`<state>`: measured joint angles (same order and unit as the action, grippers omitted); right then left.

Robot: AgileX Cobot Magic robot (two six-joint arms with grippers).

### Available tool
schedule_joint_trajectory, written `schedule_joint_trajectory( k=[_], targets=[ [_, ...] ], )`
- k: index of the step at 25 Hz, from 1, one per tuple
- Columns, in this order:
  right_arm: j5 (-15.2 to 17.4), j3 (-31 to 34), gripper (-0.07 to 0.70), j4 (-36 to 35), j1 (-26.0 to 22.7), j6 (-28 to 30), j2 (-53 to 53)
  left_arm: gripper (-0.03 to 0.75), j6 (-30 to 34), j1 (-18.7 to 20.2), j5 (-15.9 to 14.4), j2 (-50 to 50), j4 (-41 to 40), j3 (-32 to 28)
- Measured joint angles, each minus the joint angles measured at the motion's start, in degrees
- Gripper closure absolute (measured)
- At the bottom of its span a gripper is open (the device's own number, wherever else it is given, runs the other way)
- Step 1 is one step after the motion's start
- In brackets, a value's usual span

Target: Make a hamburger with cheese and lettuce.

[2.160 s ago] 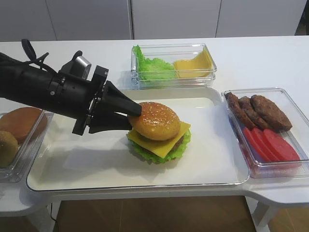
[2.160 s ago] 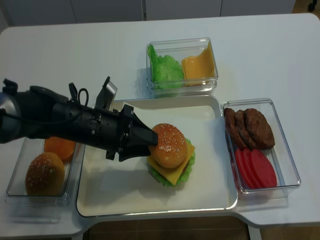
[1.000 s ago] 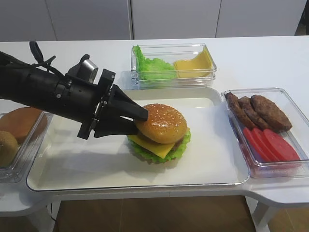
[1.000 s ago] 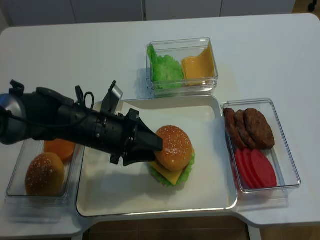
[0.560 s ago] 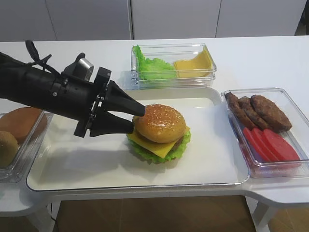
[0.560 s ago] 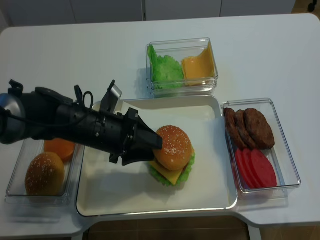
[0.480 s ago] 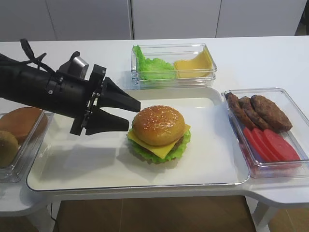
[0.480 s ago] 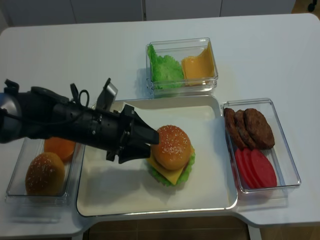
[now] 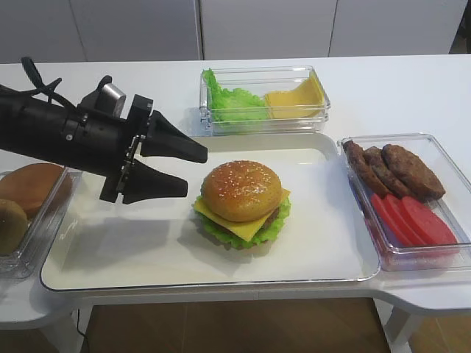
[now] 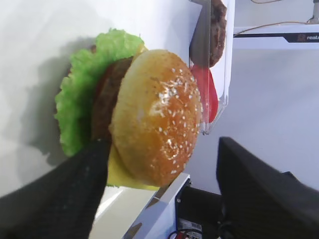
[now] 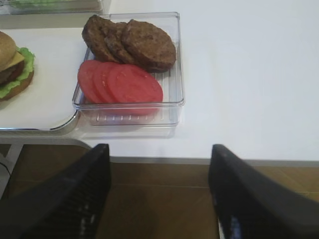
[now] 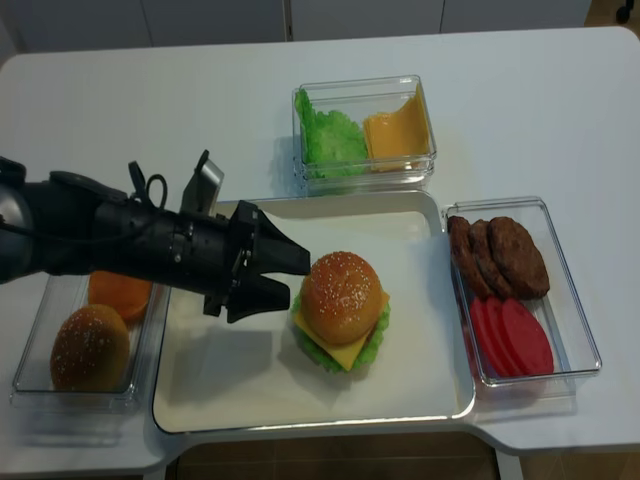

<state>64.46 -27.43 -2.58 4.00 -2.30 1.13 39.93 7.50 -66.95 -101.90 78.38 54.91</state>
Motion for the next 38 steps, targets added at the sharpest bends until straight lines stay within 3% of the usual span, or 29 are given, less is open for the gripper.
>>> schedule_joint_trajectory(
  k=[7,14,19,24,29,38],
  targets=[
    [0.0,0.0,0.164,0.0,0.0,-0.01,0.0,0.213,0.63,-3.34,0.0,2.5,-3.47,0.7],
    [0.0,0.0,0.164,0.0,0.0,-0.01,0.0,0.219,-6.04,-6.41,0.82,5.86,-14.8,8.22],
    [0.0,0.0,0.164,0.0,0.0,-0.01,0.0,0.224,-15.07,-6.84,2.13,7.71,-33.21,14.16],
    [0.0,0.0,0.164,0.0,0.0,-0.01,0.0,0.242,-23.43,-6.84,2.92,11.16,-50.63,15.46],
    [0.0,0.0,0.164,0.0,0.0,-0.01,0.0,0.246,-27.91,-7.04,0.88,14.72,-62.21,15.46],
    [0.0,0.0,0.164,0.0,0.0,-0.01,0.0,0.25,-29.58,-11.14,-3.31,22.05,-67.35,15.46]
  ],
)
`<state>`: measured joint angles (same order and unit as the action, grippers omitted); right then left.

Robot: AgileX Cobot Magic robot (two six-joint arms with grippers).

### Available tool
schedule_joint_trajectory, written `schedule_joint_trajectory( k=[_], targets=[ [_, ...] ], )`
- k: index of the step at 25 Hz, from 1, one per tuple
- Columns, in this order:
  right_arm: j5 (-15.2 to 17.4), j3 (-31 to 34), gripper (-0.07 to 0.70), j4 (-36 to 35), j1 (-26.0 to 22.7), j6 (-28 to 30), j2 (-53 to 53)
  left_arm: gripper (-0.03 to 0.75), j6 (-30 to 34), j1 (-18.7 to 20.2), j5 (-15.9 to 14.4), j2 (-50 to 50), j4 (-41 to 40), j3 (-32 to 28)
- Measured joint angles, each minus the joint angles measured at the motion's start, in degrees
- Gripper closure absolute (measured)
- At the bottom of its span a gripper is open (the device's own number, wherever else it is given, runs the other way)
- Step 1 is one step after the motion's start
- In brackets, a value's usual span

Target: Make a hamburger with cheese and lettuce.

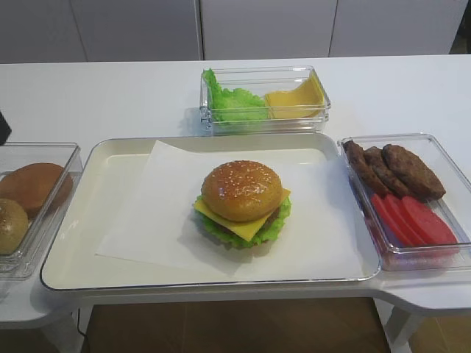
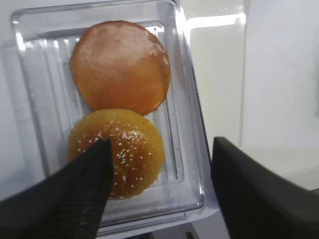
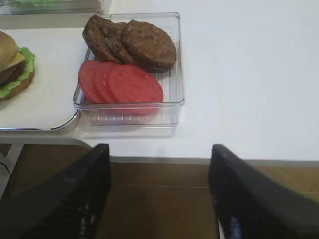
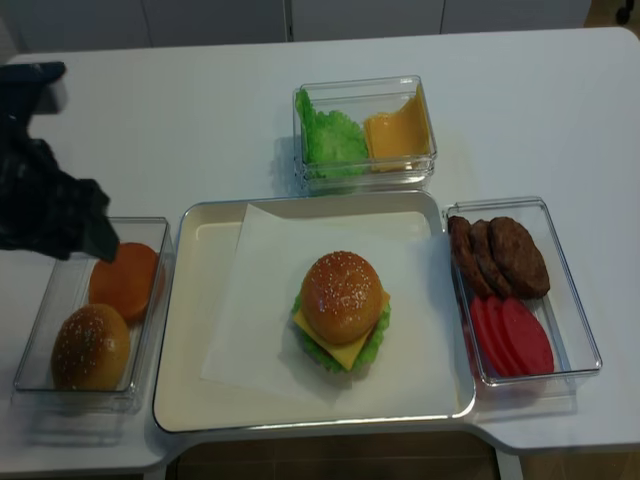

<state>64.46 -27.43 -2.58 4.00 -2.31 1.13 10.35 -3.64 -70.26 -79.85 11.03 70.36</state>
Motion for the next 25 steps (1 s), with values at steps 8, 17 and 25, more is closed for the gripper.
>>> schedule_joint_trajectory(
  k=[8,17,25],
  targets=[
    [0.0,0.0,0.164,0.0,0.0,0.0,0.0,0.272,-5.3,-1.1,-0.84,10.65,-9.31,0.0],
    [0.0,0.0,0.164,0.0,0.0,0.0,0.0,0.274,-7.84,-0.97,-1.41,25.03,-12.93,-5.1],
    [0.0,0.0,0.164,0.0,0.0,0.11,0.0,0.279,-9.69,0.74,-2.04,43.7,-15.77,-18.72]
  ],
)
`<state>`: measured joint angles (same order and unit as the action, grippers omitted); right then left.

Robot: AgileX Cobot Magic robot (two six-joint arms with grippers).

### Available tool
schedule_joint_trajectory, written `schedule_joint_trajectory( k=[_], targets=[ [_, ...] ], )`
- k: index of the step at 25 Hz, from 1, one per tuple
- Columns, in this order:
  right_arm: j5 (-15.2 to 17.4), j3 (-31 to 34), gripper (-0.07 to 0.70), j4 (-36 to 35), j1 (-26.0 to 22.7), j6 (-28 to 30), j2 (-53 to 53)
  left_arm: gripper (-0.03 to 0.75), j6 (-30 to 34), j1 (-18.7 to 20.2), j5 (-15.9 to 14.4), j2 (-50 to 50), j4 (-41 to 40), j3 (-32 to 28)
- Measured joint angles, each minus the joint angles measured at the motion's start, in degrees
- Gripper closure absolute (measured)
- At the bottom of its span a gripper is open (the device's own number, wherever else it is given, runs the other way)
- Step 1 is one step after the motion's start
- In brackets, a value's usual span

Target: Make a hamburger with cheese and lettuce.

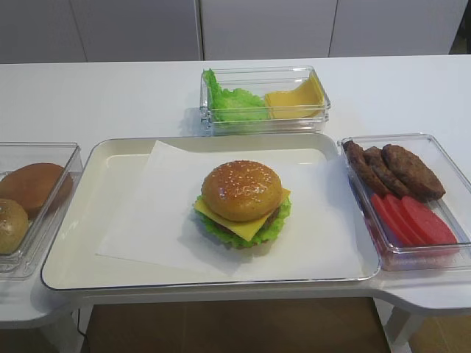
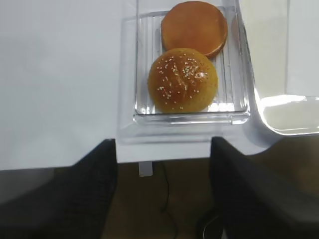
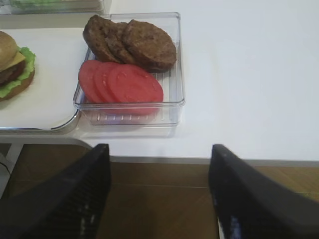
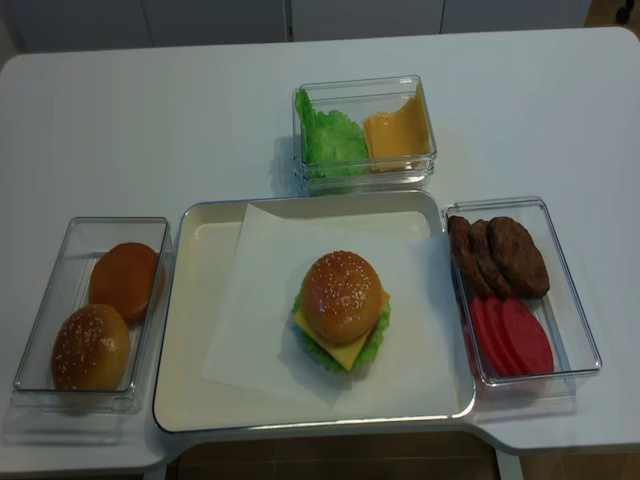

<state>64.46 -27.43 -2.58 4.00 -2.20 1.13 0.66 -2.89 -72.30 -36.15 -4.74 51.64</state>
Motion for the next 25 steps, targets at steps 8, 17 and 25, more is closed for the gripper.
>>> schedule_joint_trajectory(
  k=[8,17,25],
  targets=[
    [0.0,0.0,0.164,0.0,0.0,0.0,0.0,0.284,-1.22,0.0,-0.4,15.51,-0.12,-8.18],
    [0.0,0.0,0.164,0.0,0.0,0.0,0.0,0.285,-1.22,1.28,-0.5,22.36,0.57,-12.27],
    [0.0,0.0,0.164,0.0,0.0,0.0,0.0,0.285,-1.22,1.28,-0.7,29.13,0.57,-12.27]
  ],
)
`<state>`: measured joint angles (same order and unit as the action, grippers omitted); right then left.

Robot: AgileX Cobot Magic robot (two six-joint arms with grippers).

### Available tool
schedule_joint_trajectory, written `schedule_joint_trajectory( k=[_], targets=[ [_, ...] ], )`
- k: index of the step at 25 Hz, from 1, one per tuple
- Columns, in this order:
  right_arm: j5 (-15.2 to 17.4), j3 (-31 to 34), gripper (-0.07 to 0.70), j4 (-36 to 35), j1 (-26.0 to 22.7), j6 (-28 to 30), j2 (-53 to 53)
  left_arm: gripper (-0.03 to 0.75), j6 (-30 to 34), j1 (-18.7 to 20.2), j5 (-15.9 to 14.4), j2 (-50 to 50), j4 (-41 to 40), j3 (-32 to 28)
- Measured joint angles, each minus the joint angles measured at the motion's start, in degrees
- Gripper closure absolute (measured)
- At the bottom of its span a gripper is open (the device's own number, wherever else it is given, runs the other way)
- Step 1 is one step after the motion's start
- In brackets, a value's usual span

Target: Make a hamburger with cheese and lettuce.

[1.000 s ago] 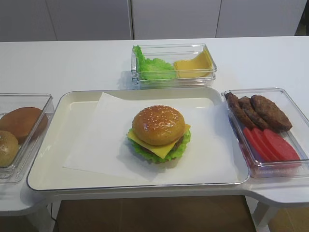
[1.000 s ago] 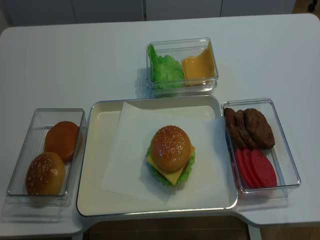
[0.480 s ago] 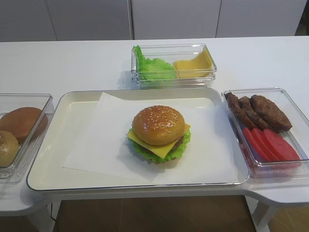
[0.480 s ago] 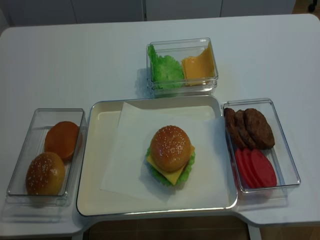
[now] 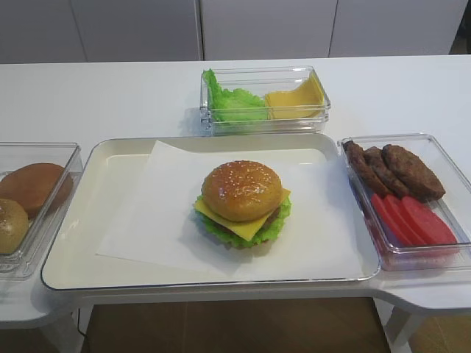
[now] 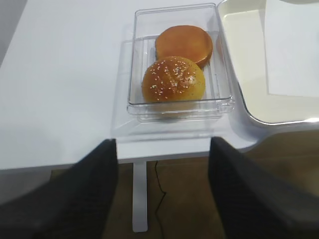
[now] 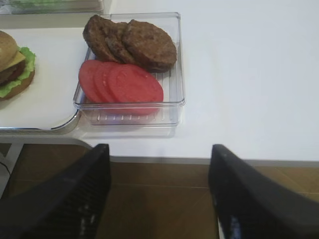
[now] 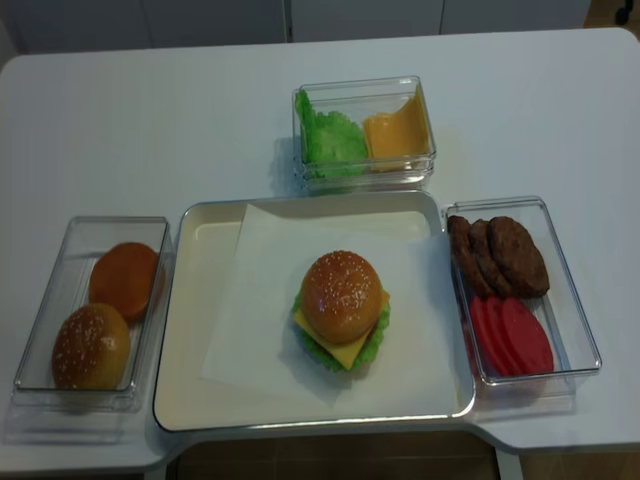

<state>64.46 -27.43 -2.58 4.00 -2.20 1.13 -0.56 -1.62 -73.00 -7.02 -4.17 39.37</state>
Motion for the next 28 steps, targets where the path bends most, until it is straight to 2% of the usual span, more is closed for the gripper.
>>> schedule_joint_trajectory(
  k=[5,11,18,24,28],
  targets=[
    [0.0,0.0,0.164,0.0,0.0,0.0,0.0,0.285,0.0,0.0,-0.12,1.45,0.0,-0.54],
    [0.0,0.0,0.164,0.0,0.0,0.0,0.0,0.285,1.02,0.0,-0.21,2.07,1.7,-4.48],
    [0.0,0.0,0.164,0.0,0.0,0.0,0.0,0.285,1.25,0.0,-0.35,7.85,3.38,-7.99],
    [0.0,0.0,0.164,0.0,0.0,0.0,0.0,0.285,1.25,0.0,-0.44,7.9,4.17,-8.49],
    [0.0,0.0,0.164,0.0,0.0,0.0,0.0,0.285,1.25,0.0,1.38,7.9,5.11,-9.33]
  ],
)
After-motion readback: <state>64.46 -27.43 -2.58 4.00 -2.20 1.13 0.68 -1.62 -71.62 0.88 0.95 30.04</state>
